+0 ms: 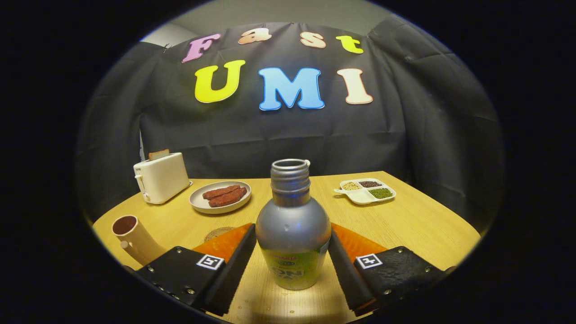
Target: Take the bottle from table, then pour the juice into the cup, finally place the bottle on the coaster
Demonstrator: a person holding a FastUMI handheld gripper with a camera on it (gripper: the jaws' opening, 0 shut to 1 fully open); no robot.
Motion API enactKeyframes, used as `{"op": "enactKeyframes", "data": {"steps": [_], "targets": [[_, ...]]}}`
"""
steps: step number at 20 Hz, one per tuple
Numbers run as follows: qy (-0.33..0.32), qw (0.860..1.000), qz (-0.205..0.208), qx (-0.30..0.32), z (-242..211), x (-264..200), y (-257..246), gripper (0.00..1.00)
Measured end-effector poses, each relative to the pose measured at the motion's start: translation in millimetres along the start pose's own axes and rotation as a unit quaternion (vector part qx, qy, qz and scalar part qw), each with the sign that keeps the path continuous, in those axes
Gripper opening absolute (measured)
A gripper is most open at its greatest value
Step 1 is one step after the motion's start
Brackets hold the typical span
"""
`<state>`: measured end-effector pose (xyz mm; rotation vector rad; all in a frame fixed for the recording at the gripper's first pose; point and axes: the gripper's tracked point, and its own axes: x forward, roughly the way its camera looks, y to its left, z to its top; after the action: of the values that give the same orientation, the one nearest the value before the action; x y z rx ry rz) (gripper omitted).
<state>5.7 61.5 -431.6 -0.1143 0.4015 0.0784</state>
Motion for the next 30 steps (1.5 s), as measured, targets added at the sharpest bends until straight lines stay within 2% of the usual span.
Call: {"op": "enactKeyframes", "data": {"steps": [2,5,8,13,18,23,28,30], "targets": [[0.002,1.000,0.000,-0.001,0.9,0.9,0.6,0.81],[0.015,1.000,0.002,-0.009,10.7,-1.2,-1.7,0.78],[0.019,0.998,-0.003,-0.060,35.5,-7.1,0.9,0.78],[0.022,0.988,0.014,-0.155,74.5,-24.0,21.3,0.78],[0.007,0.967,0.034,-0.254,99.5,-37.5,55.8,0.78],[0.008,0.942,0.022,-0.335,105.0,-39.5,83.6,0.78],[0.014,0.924,0.031,-0.381,87.7,-45.5,110.1,0.78],[0.020,0.912,0.030,-0.409,77.1,-46.1,118.8,0.78]]}}
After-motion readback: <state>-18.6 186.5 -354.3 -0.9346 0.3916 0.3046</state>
